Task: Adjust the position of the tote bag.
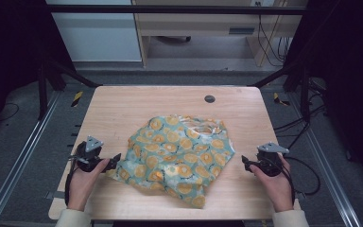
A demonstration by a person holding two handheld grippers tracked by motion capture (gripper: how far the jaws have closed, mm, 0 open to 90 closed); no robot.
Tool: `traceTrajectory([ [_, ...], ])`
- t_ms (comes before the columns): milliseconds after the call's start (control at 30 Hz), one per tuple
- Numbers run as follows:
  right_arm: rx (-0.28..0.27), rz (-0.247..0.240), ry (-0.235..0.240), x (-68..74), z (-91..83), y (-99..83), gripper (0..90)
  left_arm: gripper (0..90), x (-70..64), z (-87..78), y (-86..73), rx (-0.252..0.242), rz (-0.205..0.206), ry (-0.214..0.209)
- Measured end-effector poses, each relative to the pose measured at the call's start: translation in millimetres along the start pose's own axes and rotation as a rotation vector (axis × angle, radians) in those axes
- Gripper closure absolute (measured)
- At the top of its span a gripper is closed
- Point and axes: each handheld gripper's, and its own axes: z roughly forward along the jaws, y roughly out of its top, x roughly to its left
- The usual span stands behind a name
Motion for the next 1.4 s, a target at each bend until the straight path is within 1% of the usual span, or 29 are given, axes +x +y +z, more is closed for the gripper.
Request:
traceTrajectory([
  [67, 0.003, 0.011, 0.017, 0.8, 1.3, 0.6, 28.4, 6.1, -2.5, -0.4, 0.1, -0.010, -0.002, -0.007],
  [133, 0.003, 0.000, 0.020, 1.3, 3.7, 1.7, 29.3, 6.4, -5.7, -0.3, -0.4, -0.018, 0.002, -0.010],
  [167, 0.004, 0.003, 0.036, 2.0, 6.0, 5.8, 29.7, 6.6, -6.9, 0.0, -0.6, -0.019, 0.008, -0.014],
  [233, 0.004, 0.008, 0.042, 2.4, 7.1, 8.8, 30.0, 6.8, -8.9, 0.2, -1.7, -0.020, 0.010, -0.025],
  [300, -0.001, -0.007, 0.058, 3.1, 10.1, 15.6, 30.3, 7.6, -9.5, -1.8, -2.3, -0.042, -0.018, -0.040],
  [333, 0.001, -0.011, 0.077, 4.4, 13.5, 23.8, 30.4, 7.8, -9.1, -3.0, -2.6, -0.050, -0.028, -0.046],
  [367, 0.001, -0.011, 0.077, 4.4, 13.5, 23.8, 30.4, 7.8, -9.2, -3.8, -3.0, -0.052, -0.041, -0.048],
  [400, 0.004, -0.007, 0.092, 5.2, 15.4, 28.0, 30.4, 7.8, -8.7, -4.1, -3.4, -0.056, -0.043, -0.046],
  [467, 0.013, -0.022, 0.102, 5.9, 22.4, 36.8, 30.1, 8.0, -7.8, -4.8, -3.8, -0.055, -0.052, -0.046],
  [567, 0.029, -0.024, 0.116, 6.7, 36.8, 48.5, 28.8, 8.1, -8.3, -4.1, -4.1, -0.048, -0.053, -0.047],
  [600, 0.041, -0.031, 0.115, 6.8, 47.8, 53.6, 28.1, 8.1, -8.7, -4.0, -4.0, -0.048, -0.052, -0.046],
  [633, 0.041, -0.031, 0.115, 6.8, 47.8, 53.6, 28.1, 8.1, -8.9, -4.2, -3.9, -0.044, -0.048, -0.045],
  [667, 0.057, -0.024, 0.124, 6.8, 58.9, 56.6, 27.4, 8.1, -9.7, -4.0, -3.6, -0.043, -0.043, -0.043],
  [700, 0.057, -0.024, 0.124, 6.8, 58.9, 56.6, 27.4, 8.2, -9.7, -4.0, -3.6, -0.043, -0.043, -0.043],
  [800, 0.074, -0.013, 0.150, 7.6, 73.1, 59.5, 27.2, 8.5, -10.9, -4.6, -2.5, -0.036, -0.028, -0.044],
  [867, 0.087, -0.021, 0.158, 12.1, 82.9, 62.4, 28.1, 8.5, -12.4, -4.5, -2.1, -0.037, -0.029, -0.049],
  [967, 0.097, -0.034, 0.156, 15.9, 88.6, 63.7, 30.1, 8.6, -15.3, -5.1, -0.3, -0.041, -0.023, -0.049],
  [1000, 0.099, -0.032, 0.162, 17.8, 90.5, 64.1, 31.8, 8.8, -15.6, -5.8, 0.5, -0.042, -0.016, -0.049],
  [1033, 0.102, -0.026, 0.166, 19.9, 92.2, 64.2, 34.1, 8.8, -16.7, -6.4, 1.0, -0.044, -0.021, -0.053],
  [1067, 0.120, -0.045, 0.160, 22.6, 96.7, 62.9, 36.4, 8.9, -18.3, -7.2, 2.5, -0.047, -0.014, -0.056],
  [1133, 0.130, -0.045, 0.159, 23.8, 98.2, 62.3, 38.6, 8.9, -19.2, -7.5, 3.6, -0.046, -0.005, -0.054],
  [1167, 0.135, -0.053, 0.157, 24.9, 99.3, 61.8, 43.0, 8.9, -20.2, -7.9, 5.1, -0.044, 0.000, -0.053],
  [1200, 0.134, -0.072, 0.167, 27.5, 99.7, 61.5, 53.7, 9.3, -20.9, -8.2, 7.1, -0.047, 0.004, -0.052],
  [1233, 0.134, -0.072, 0.167, 27.5, 99.7, 61.5, 53.7, 9.3, -21.6, -8.3, 9.6, -0.049, 0.012, -0.056],
  [1267, 0.129, -0.091, 0.184, 29.8, 98.4, 62.1, 66.6, 9.4, -22.7, -6.1, 16.2, -0.043, 0.025, -0.067],
  [1300, 0.124, -0.088, 0.203, 30.8, 97.5, 62.7, 73.6, 9.5, -22.7, -6.1, 16.2, -0.043, 0.025, -0.067],
  [1333, 0.121, -0.091, 0.218, 31.4, 95.9, 63.6, 80.0, 9.7, -24.1, -2.3, 25.1, -0.034, 0.053, -0.068],
  [1367, 0.121, -0.091, 0.218, 31.4, 95.9, 63.6, 80.0, 10.0, -24.1, -2.3, 25.1, -0.034, 0.053, -0.068],
  [1400, 0.107, -0.104, 0.240, 33.7, 92.9, 64.7, 86.3, 10.8, -24.7, 0.6, 30.5, -0.030, 0.069, -0.067],
])
